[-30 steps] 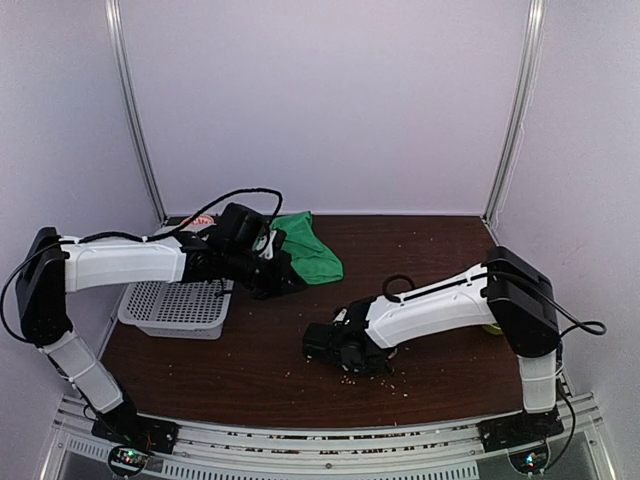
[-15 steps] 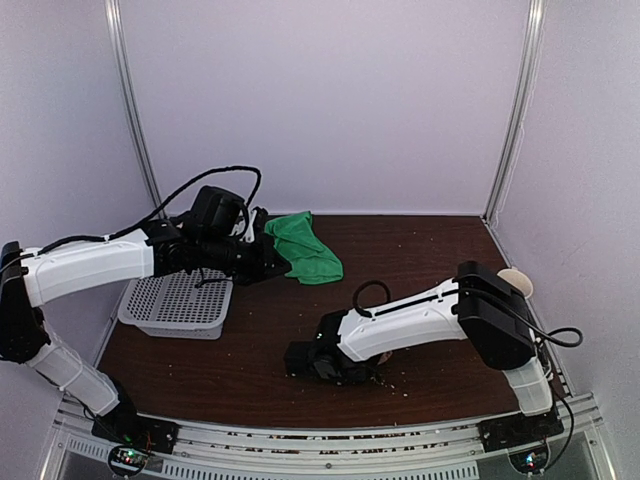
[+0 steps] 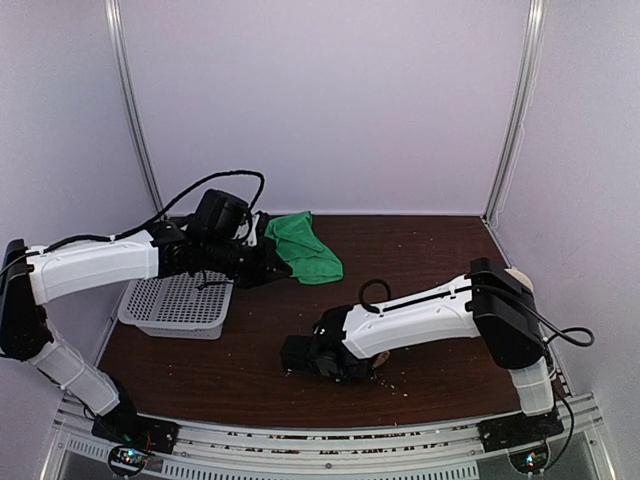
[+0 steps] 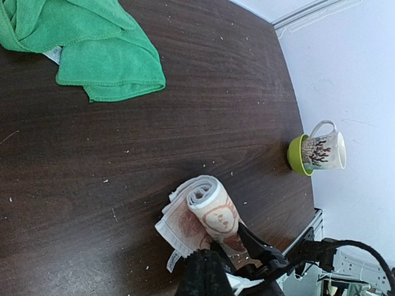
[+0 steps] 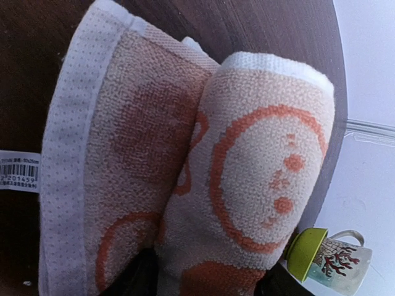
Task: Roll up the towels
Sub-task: Roll the towel from the center of the board.
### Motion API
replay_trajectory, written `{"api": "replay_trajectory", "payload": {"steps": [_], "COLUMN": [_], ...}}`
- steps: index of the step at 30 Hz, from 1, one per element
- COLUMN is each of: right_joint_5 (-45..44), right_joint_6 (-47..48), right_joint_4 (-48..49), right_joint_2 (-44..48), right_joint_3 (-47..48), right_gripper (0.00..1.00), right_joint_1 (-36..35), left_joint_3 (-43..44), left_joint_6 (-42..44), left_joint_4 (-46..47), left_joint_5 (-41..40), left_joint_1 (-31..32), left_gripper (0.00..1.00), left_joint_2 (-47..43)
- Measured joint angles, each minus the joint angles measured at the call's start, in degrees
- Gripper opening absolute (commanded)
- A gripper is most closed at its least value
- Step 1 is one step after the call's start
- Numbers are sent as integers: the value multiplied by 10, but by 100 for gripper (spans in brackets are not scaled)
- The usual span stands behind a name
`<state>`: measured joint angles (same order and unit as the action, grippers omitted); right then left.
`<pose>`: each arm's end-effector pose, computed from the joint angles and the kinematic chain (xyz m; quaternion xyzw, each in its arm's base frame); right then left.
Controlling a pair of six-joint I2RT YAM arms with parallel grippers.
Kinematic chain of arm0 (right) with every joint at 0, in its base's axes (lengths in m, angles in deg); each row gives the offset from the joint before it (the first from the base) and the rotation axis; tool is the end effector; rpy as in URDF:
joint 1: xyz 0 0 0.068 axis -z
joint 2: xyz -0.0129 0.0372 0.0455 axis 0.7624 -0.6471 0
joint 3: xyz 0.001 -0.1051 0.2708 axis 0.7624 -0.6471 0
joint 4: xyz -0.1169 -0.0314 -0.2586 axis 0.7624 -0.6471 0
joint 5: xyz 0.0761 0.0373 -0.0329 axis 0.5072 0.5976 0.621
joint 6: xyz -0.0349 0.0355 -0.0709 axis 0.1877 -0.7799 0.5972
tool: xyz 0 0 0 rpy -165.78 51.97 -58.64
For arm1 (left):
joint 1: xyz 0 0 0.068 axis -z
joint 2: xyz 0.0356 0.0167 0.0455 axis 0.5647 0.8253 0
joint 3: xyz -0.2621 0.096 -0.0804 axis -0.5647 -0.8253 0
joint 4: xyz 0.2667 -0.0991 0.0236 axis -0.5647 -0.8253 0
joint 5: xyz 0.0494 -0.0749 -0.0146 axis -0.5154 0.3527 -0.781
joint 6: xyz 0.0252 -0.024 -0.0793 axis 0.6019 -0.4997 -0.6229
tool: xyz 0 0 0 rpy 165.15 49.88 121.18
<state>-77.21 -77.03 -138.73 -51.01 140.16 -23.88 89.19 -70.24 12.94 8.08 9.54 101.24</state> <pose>0.1604 0.3815 0.1095 -0.4023 0.8548 -0.2723 0.1825 0.2670 -0.2797 0.2688 -0.0374 0.8932 -0.3944 0.2127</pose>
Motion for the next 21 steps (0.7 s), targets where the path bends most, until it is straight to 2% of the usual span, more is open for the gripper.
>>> {"api": "replay_trajectory", "payload": {"steps": [13,21], "right_joint_5": [91,101], "right_joint_6": [-3,2], "right_joint_4": [117,194], "right_joint_2": [98,132], "right_joint_3": [-93,-149], "right_gripper": [57,57], "right_joint_1": [-1,-1], "left_joint_3": [2,4], "left_joint_6": [2,-14], "left_joint_4": [5,64], "left_joint_5": [12,70], "left_joint_1": [-1,-8], "left_gripper": [0,0], "left_joint_2": [35,105]}}
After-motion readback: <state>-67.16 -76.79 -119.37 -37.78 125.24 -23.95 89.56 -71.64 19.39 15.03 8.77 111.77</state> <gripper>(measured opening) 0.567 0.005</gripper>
